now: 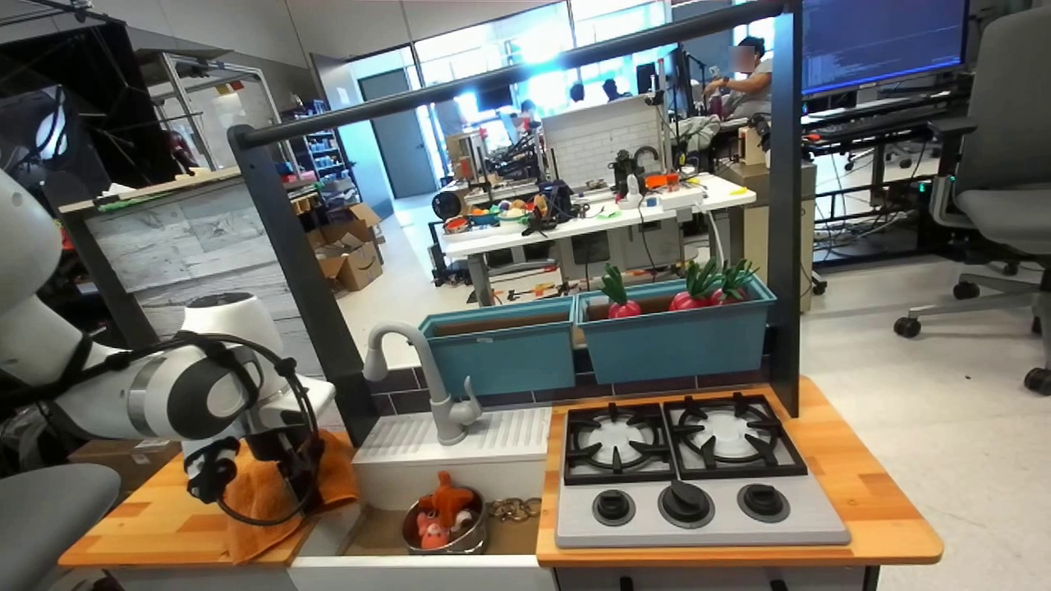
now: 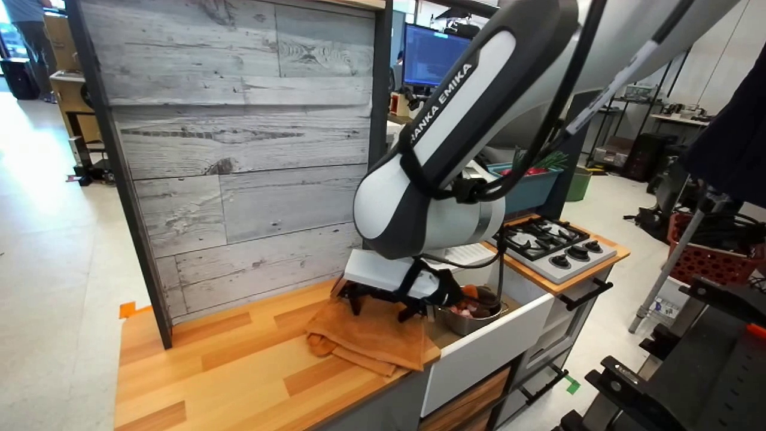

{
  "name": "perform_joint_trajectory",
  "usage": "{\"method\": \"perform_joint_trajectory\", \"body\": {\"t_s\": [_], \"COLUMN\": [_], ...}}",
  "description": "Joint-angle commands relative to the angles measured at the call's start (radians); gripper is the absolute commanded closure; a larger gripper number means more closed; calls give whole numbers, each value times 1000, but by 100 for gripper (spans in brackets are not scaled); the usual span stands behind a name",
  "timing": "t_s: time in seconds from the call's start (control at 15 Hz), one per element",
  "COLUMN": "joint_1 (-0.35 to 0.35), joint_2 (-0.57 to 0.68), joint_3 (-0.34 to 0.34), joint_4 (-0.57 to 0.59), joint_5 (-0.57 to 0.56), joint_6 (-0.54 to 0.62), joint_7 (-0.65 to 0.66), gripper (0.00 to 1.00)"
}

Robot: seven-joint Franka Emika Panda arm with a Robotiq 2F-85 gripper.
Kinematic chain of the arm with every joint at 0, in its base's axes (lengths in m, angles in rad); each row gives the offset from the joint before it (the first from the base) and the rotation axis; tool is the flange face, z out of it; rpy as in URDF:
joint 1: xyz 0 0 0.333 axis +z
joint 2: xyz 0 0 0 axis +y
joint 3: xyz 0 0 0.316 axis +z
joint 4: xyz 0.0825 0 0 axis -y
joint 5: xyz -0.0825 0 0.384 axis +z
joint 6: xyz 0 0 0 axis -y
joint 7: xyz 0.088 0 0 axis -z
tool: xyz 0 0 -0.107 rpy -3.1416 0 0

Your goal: Put the toys inside the pot in the sink and then wipe the counter with the towel

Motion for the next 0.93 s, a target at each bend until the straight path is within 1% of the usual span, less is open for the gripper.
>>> {"method": "perform_joint_trajectory", "body": {"t_s": [0.0,0.13,0.27,0.33,0.47,0.67,0.73,0.8,0.87], "joint_1": [119,190,257,275,284,247,238,241,237], "joint_2": [31,47,94,117,157,189,188,176,148], "joint_3": [7,3,-21,-33,-62,-121,-153,-192,-125], "joint_4": [41,76,151,194,268,322,319,309,272], "joint_5": [-48,-74,-108,-120,-133,-142,-152,-171,-168], "joint_6": [11,2,4,-6,-15,-18,-47,-134,-46], "joint_7": [27,40,70,91,136,191,211,242,205], "gripper": [0,0,0,0,0,0,0,0,0]}}
